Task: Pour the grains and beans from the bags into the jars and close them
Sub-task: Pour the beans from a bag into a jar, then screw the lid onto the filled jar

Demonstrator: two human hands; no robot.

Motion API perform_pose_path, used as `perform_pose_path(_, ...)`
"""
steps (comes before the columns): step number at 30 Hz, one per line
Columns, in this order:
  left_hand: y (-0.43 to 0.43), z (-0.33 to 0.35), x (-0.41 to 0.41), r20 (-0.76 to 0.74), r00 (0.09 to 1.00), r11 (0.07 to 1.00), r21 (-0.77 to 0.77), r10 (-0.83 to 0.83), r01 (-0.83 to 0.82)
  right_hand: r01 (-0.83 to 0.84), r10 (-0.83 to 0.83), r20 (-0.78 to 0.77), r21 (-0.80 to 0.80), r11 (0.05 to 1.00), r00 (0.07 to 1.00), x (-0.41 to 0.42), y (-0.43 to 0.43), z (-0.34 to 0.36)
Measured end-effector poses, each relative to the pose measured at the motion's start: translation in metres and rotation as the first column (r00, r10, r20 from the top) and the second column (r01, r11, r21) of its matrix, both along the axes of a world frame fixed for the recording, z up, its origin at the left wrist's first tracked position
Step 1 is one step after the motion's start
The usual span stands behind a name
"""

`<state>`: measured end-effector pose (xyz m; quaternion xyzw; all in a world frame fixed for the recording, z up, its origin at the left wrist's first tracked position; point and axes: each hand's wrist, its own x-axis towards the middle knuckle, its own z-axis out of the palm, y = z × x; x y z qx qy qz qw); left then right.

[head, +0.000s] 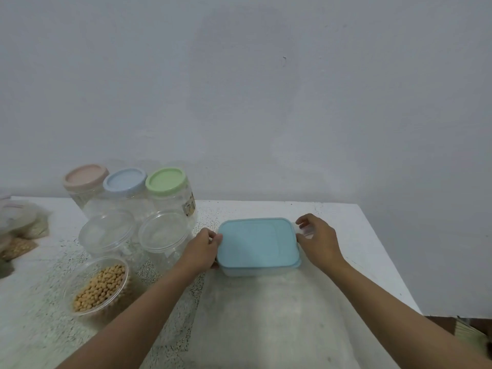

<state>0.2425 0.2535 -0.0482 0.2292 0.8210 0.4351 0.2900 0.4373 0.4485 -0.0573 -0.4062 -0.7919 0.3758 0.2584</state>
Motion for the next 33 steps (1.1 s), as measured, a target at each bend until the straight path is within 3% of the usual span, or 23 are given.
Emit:
perform_pose_path(3,-0.005,0.004,0.001,0.055,0.998,1.000,0.024,-0.004,0.003,-0.044,0.041,0.020,0.155,0.987,0.999,0.004,-0.008,0.008)
perform_pose_path(6,-0.015,0.016,0.001,0.051,0.996,0.997,0.008,-0.077,0.077,-0.070,0.073,-0.007,0.213,0.974,0.997,0.005,-0.016,0.023)
perform_pose_path(10,-0.043,0.043,-0.001,-0.156,0.946,0.954,-0.138,-0.285,0.265,-0.112,0.135,-0.135,0.168,0.980,0.982,-0.004,-0.035,0.047)
perform_pose_path(15,-0.094,0.089,0.002,-0.300,0.894,0.943,-0.085,-0.331,0.321,-0.291,0.296,-0.150,0.057,0.955,0.943,-0.029,-0.075,0.069)
perform_pose_path(20,-0.157,0.105,-0.021,-0.515,0.837,0.978,-0.009,-0.184,0.209,-0.616,0.610,0.124,0.008,0.788,0.782,-0.063,-0.125,0.072)
perform_pose_path(23,-0.184,0.094,-0.042,-0.601,0.788,0.985,0.005,-0.134,0.172,-0.717,0.678,0.327,-0.005,0.698,0.658,-0.084,-0.152,0.068)
perform_pose_path(27,-0.212,0.071,-0.071,-0.614,0.774,0.984,-0.019,-0.153,0.179,-0.776,0.612,0.612,0.004,0.630,0.501,-0.112,-0.188,0.062)
perform_pose_path(30,-0.226,0.060,-0.092,-0.521,0.820,0.969,-0.070,-0.237,0.236,-0.770,0.489,0.772,0.001,0.638,0.406,-0.132,-0.213,0.056)
perform_pose_path(33,-0.235,0.050,-0.105,-0.341,0.883,0.943,-0.026,-0.321,0.333,-0.727,0.386,0.869,-0.045,0.685,0.310,-0.148,-0.237,0.052)
